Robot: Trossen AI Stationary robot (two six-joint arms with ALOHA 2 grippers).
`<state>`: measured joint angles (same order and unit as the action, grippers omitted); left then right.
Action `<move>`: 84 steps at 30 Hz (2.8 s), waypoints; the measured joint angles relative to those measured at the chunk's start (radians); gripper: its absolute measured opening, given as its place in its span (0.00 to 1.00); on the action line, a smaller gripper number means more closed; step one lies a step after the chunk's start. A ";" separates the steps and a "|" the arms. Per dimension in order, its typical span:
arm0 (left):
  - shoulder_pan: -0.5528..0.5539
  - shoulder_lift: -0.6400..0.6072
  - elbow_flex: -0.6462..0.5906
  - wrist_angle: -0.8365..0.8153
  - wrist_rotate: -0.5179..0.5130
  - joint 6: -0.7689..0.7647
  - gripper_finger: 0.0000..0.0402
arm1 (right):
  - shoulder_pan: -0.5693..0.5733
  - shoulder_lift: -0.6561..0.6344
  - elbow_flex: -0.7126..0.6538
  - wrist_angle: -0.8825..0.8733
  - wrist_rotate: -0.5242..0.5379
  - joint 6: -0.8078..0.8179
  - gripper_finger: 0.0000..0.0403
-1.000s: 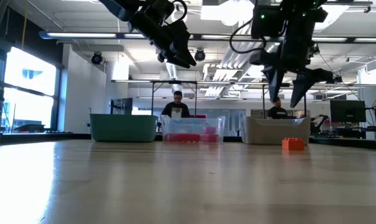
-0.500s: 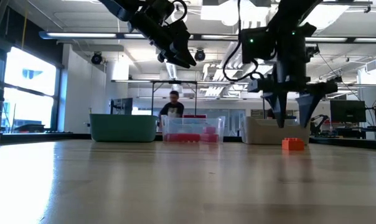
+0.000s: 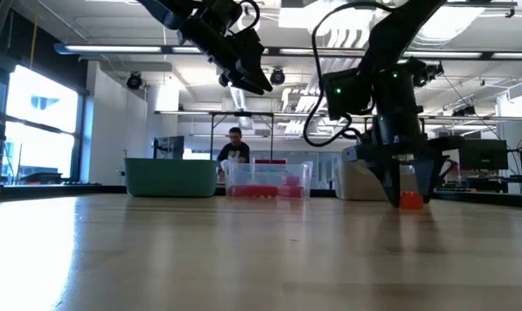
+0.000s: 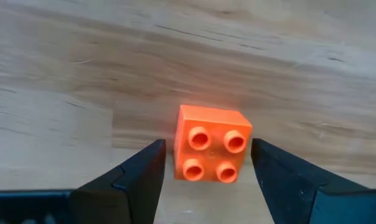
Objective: Sort & place blocks by color
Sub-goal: Put the orange game piece into the green bin
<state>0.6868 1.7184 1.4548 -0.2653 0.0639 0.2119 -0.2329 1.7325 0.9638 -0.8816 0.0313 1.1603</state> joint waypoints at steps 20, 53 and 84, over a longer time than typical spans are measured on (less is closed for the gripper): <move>0.000 0.000 0.000 -0.123 0.058 -0.094 0.56 | 0.012 0.014 0.100 0.047 -0.152 -0.177 0.27; -0.123 0.000 0.000 -0.321 0.366 -0.585 0.56 | 0.172 0.011 0.503 0.041 0.364 -0.866 0.27; -0.184 -0.006 0.000 -0.307 0.330 -0.647 0.56 | 0.199 0.010 0.544 0.179 0.462 -1.134 0.27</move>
<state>0.5030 1.7126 1.4548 -0.5728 0.3936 -0.4352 -0.0344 1.7428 1.5078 -0.7028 0.4931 0.0265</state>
